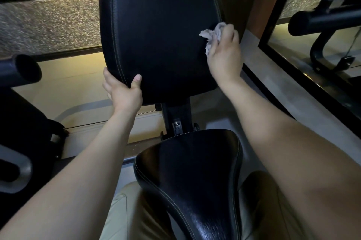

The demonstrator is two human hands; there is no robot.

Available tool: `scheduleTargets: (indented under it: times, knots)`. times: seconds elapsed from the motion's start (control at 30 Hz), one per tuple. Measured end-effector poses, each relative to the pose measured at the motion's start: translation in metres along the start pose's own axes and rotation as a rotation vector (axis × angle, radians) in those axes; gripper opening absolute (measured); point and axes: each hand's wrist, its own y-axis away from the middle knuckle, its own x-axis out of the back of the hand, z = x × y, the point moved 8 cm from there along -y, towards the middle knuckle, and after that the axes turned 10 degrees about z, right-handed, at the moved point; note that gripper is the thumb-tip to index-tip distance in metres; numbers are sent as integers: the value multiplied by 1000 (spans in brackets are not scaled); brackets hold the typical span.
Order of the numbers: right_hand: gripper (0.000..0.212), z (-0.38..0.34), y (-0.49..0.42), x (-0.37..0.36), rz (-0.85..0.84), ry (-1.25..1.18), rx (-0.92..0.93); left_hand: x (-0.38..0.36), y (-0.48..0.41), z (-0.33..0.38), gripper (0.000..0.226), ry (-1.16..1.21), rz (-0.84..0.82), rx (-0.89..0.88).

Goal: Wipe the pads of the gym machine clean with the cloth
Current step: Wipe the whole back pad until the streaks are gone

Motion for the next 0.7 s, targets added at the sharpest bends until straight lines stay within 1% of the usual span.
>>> scheduleTargets:
  times: [0.1, 0.13, 0.23, 0.3, 0.37, 0.4, 0.5, 0.57, 0.63, 0.7]
  knots:
    - [26, 16, 38, 4, -18, -43, -51, 1, 1, 1, 90, 5, 2, -11]
    - [26, 23, 51, 5, -29, -70, -97, 1, 1, 1, 89, 6, 6, -14]
    - [14, 34, 105, -6, -58, -257, -374, 1, 4, 2, 89, -7, 26, -24]
    - [7, 27, 144, -21, -130, -402, -543, 2, 6, 0, 89, -16, 28, -24]
    - [3, 22, 164, -28, -239, -411, -618, 2, 6, 1, 89, -18, 15, -32]
    - [6, 25, 166, -28, -264, -369, -647, 2, 6, 2, 89, -19, 7, -37]
    - [12, 43, 158, -18, -240, -273, -751, 3, 2, 3, 89, -28, 1, -39]
    - [12, 56, 153, -15, -196, -274, -889, 4, -1, 3, 90, -36, -1, -51]
    - [15, 61, 156, -23, -180, -306, -1049, 3, -6, 5, 89, -52, -18, -74]
    - [20, 50, 165, -34, -149, -421, -1145, 4, -12, 5, 87, -78, -40, -90]
